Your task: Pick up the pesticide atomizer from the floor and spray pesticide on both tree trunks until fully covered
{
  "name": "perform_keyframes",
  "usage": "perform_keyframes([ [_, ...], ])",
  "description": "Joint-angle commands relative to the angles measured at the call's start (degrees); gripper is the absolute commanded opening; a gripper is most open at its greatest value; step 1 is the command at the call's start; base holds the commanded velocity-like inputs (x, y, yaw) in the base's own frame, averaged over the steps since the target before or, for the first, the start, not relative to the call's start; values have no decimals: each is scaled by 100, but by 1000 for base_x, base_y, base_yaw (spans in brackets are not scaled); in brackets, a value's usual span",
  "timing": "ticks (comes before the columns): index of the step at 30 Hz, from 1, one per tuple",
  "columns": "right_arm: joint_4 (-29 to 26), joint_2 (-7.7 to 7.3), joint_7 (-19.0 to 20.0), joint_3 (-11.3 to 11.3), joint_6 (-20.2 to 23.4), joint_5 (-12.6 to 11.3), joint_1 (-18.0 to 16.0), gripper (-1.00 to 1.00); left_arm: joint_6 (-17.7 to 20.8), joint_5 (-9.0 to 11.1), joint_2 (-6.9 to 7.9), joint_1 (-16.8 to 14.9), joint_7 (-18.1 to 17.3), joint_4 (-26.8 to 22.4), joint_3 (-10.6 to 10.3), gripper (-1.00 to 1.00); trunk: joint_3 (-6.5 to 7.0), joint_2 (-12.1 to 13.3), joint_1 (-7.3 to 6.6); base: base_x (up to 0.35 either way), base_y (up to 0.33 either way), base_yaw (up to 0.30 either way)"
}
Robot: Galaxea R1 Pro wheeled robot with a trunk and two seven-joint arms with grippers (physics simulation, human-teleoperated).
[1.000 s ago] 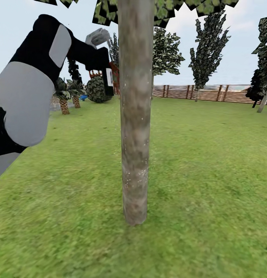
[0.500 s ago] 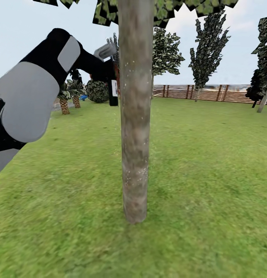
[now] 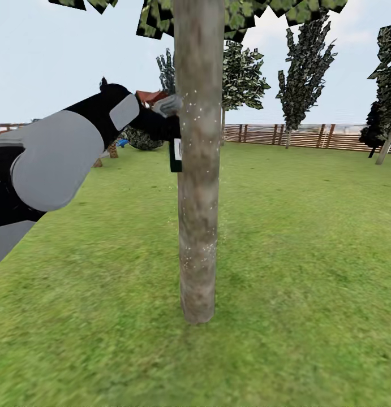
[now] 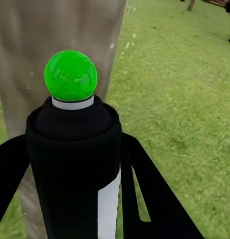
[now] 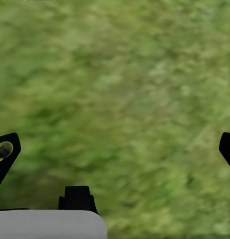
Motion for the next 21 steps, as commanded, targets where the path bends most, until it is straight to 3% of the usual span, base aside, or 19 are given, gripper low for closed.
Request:
perform_keyframes([
  [1, 25, 3, -44, 41, -20, 33, -10, 100, 2, 47, 88, -1, 49, -1, 52, -100, -6, -3, 0, 0, 0, 0],
  [5, 25, 3, -44, 42, -19, 33, -10, 100, -30, 46, 304, 2, 100, 19, 45, -100, -6, -3, 0, 0, 0, 0],
  [10, 25, 3, -44, 43, -19, 33, -10, 100, -51, 50, 318, 419, 98, 50, 46, -100, -6, -3, 0, 0, 0, 0],
  [12, 25, 3, -44, 46, -18, 33, -10, 100, -253, 51, 225, 769, 85, 58, 46, -100, -6, -3, 0, 0, 0, 0],
  [17, 25, 3, -44, 41, -23, 33, -10, 100, -715, 58, -175, 1229, 58, 69, 46, -100, -6, -3, 0, 0, 0, 0],
  [19, 25, 3, -44, 45, -22, 33, -10, 100, -743, 59, -175, 1374, 55, 70, 51, -100, -6, -3, 0, 0, 0, 0],
  [21, 25, 3, -44, 47, -19, 33, -10, 100, -890, 51, -175, 1759, 53, 64, 53, -100, -6, -3, 0, 0, 0, 0],
])
